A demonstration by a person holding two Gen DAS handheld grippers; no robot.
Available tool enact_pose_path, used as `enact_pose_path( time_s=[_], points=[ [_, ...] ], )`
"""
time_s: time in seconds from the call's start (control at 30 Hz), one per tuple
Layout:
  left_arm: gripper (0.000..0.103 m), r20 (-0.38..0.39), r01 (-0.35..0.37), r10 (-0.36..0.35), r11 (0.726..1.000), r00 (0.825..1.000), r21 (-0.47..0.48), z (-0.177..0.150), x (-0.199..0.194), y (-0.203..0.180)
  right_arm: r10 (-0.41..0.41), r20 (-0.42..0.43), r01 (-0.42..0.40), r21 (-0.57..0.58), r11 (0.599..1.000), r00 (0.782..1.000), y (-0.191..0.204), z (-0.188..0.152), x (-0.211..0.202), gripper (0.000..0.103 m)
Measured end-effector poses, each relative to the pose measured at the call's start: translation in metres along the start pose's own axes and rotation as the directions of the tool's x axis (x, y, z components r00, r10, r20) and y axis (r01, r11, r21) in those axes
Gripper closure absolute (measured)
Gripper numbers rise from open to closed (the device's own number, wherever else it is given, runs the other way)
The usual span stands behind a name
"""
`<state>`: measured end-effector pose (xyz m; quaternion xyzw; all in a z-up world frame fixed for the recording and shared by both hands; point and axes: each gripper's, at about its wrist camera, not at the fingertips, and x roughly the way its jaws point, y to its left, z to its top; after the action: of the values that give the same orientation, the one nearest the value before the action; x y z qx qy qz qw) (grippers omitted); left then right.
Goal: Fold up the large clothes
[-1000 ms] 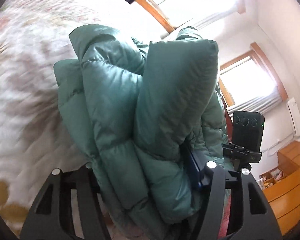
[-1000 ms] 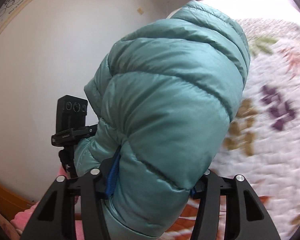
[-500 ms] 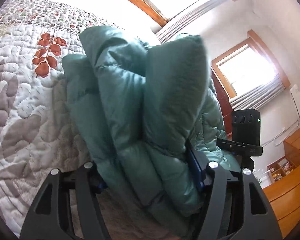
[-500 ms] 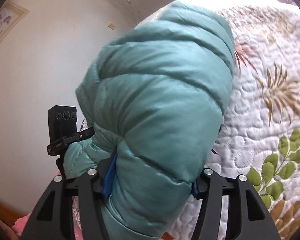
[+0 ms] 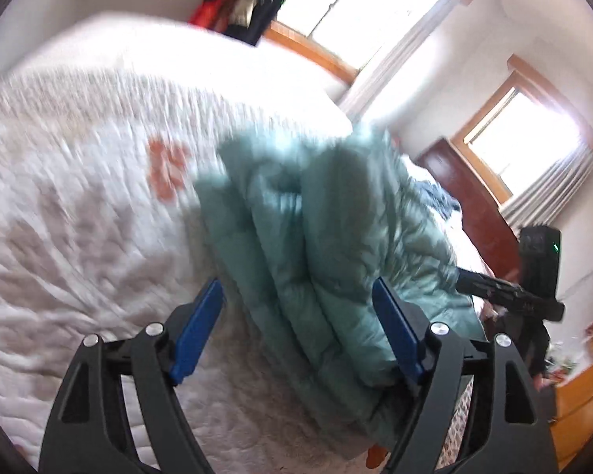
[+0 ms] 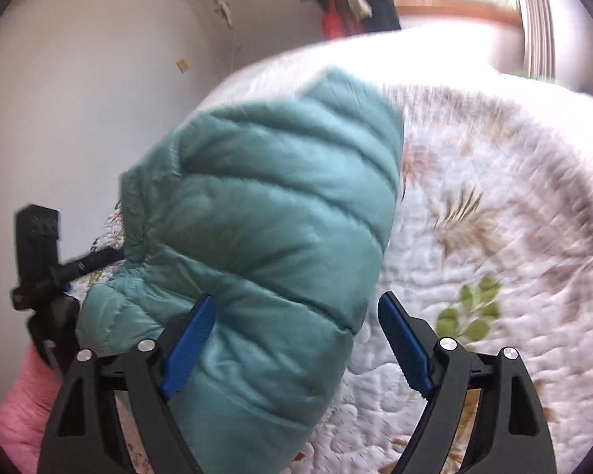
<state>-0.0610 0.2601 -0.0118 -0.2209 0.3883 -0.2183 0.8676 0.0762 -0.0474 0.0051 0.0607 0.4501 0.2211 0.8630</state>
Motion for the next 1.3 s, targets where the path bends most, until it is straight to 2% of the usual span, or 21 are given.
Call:
enact_pose_path(
  time_s=[0.1, 0.17, 0.27, 0.3, 0.33, 0.4, 0.43, 0.53, 0.67, 0.77, 0.87, 1.0, 1.2, 1.3],
  points=[
    [0.02, 0.034, 0.005, -0.006, 0.999, 0.999, 0.037, 0.019, -0.007, -0.02, 0.004, 0.047, -0.002, -0.041, 0.999, 0.999, 0.024, -0.001, -0.023, 0.018],
    [0.018, 0.008, 0.024, -0.024, 0.999, 1.0, 0.038, 0.022, -0.003, -0.024, 0.035, 0.057, -0.031, -0.062, 0.998, 0.998, 0.036, 0.006, -0.027, 0.018],
    [0.019, -0.053, 0.031, -0.032, 0.999, 0.998, -0.01, 0.041, 0.023, -0.029, 0.068, 0.046, -0.064, -0.09, 0.994, 0.997, 0.051, 0.011, -0.028, 0.018],
    [0.028, -0.062, 0.043, -0.045, 0.998, 0.997, -0.037, 0.046, 0.033, -0.027, 0.071, 0.043, -0.067, -0.096, 0.993, 0.997, 0.058, 0.014, -0.028, 0.018],
    [0.049, -0.069, 0.057, -0.06, 0.997, 0.996, -0.046, 0.045, 0.036, -0.029, 0.077, 0.037, -0.073, -0.105, 0.992, 0.996, 0.063, 0.012, -0.026, 0.018],
    [0.069, -0.083, 0.077, -0.082, 0.995, 0.993, -0.06, 0.048, 0.051, -0.027, 0.087, 0.026, -0.084, -0.111, 0.99, 0.996, 0.07, 0.016, -0.021, 0.018],
    [0.077, -0.077, 0.091, -0.096, 0.994, 0.992, -0.066, 0.049, 0.055, -0.023, 0.092, 0.019, -0.089, -0.115, 0.989, 0.996, 0.07, 0.016, -0.017, 0.018],
    [0.086, -0.048, 0.112, -0.116, 0.991, 0.992, -0.071, 0.046, 0.041, -0.02, 0.093, 0.0, -0.092, -0.119, 0.989, 0.996, 0.066, 0.013, -0.006, 0.018],
    [0.087, -0.052, 0.097, -0.102, 0.991, 0.993, -0.096, 0.036, 0.021, -0.005, 0.101, -0.027, -0.103, -0.116, 0.988, 0.995, 0.067, 0.012, 0.004, 0.019],
    [0.086, -0.096, 0.087, -0.1, 0.988, 0.99, -0.13, 0.029, 0.034, 0.017, 0.093, -0.041, -0.098, -0.138, 0.986, 0.995, 0.074, 0.009, 0.012, 0.019],
    [0.083, -0.125, 0.112, -0.136, 0.977, 0.983, -0.181, 0.018, 0.051, 0.037, 0.065, -0.046, -0.071, -0.16, 0.984, 0.997, 0.08, 0.006, 0.018, 0.019],
    [0.081, -0.13, 0.126, -0.153, 0.974, 0.98, -0.19, 0.011, 0.054, 0.043, 0.079, -0.028, -0.082, -0.149, 0.985, 0.996, 0.087, 0.011, 0.001, 0.02],
    [0.075, -0.128, 0.134, -0.159, 0.974, 0.979, -0.181, 0.008, 0.048, 0.041, 0.164, -0.067, -0.175, -0.23, 0.957, 0.984, 0.136, 0.013, -0.008, 0.021],
    [0.072, -0.13, 0.128, -0.149, 0.979, 0.98, -0.161, 0.008, 0.047, 0.043, 0.225, -0.145, -0.256, -0.253, 0.933, 0.963, 0.157, 0.005, 0.007, 0.021]
  ],
)
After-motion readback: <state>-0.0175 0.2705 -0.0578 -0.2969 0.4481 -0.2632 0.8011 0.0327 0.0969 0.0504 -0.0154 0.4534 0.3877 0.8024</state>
